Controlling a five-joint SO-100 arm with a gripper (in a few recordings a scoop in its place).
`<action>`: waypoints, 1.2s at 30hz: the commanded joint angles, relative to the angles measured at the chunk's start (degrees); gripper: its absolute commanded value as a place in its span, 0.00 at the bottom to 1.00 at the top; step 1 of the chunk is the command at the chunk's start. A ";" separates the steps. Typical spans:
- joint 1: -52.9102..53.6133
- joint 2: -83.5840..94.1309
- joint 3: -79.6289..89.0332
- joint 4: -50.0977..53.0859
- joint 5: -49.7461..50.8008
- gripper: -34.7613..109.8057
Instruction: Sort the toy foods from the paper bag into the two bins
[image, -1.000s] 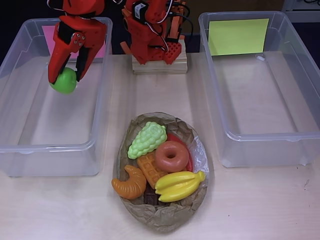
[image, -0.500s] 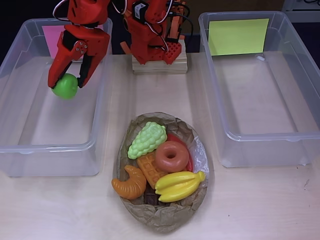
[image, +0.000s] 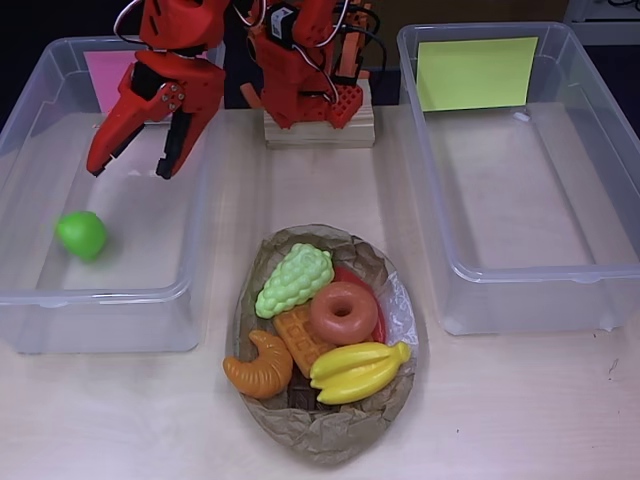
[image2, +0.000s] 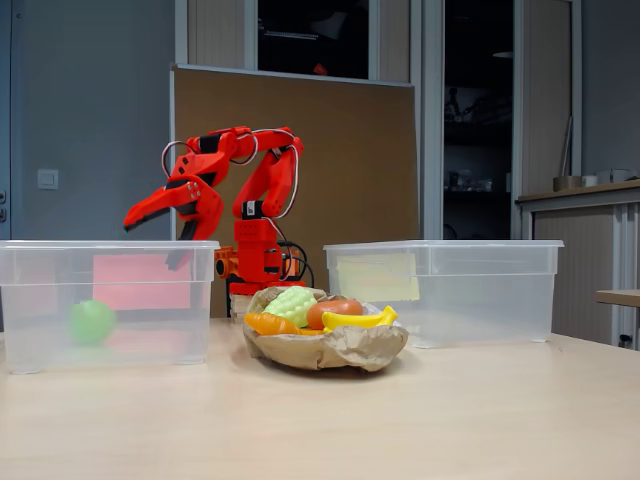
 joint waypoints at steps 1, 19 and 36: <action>-2.02 2.64 -8.26 5.62 -6.24 0.55; -29.09 -38.94 -64.34 28.56 -8.00 0.59; -36.91 -64.42 -68.73 21.62 -5.36 0.49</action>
